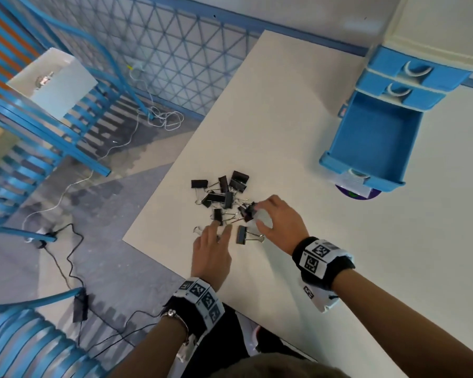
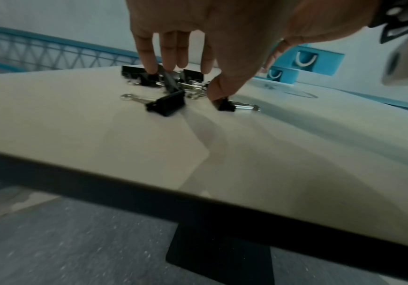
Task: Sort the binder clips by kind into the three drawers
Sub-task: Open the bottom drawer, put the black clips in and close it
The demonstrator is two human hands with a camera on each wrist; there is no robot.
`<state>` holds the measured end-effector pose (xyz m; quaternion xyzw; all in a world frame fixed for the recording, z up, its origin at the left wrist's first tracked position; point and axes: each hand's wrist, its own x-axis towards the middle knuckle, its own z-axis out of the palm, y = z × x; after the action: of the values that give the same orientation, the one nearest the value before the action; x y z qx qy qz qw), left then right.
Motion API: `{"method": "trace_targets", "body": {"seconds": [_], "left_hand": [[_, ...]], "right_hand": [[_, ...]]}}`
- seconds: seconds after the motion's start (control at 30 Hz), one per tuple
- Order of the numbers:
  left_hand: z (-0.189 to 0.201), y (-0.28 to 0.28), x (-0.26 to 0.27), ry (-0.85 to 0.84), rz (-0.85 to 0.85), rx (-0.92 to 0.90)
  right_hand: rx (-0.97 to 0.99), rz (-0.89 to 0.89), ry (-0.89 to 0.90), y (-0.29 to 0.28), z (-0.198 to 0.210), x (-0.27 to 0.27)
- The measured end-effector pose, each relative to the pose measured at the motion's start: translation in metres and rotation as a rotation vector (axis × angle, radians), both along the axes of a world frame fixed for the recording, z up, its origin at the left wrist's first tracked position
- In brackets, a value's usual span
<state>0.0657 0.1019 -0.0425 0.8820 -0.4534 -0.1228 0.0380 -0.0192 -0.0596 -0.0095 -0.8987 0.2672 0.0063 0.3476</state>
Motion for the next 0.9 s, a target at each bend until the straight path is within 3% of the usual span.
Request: {"method": "trace_targets", "body": {"seconds": [0.17, 0.3, 0.53, 0.7, 0.9], "left_hand": [[0.001, 0.018, 0.013, 0.156, 0.171, 0.064], [-0.004, 0.023, 0.016, 0.198, 0.093, 0.056], [-0.010, 0.014, 0.012, 0.248, -0.034, 0.058], [-0.001, -0.007, -0.002, 0.272, -0.161, 0.167], [0.019, -0.048, -0.025, 0.427, -0.228, -0.166]], "right_hand": [[-0.079, 0.174, 0.176, 0.036, -0.013, 0.012], [-0.137, 0.198, 0.288, 0.048, -0.022, 0.017], [-0.177, 0.196, 0.264, 0.052, -0.031, 0.011], [-0.046, 0.053, 0.161, 0.051, -0.031, -0.010], [0.048, -0.297, -0.025, 0.020, -0.006, -0.043]]}}
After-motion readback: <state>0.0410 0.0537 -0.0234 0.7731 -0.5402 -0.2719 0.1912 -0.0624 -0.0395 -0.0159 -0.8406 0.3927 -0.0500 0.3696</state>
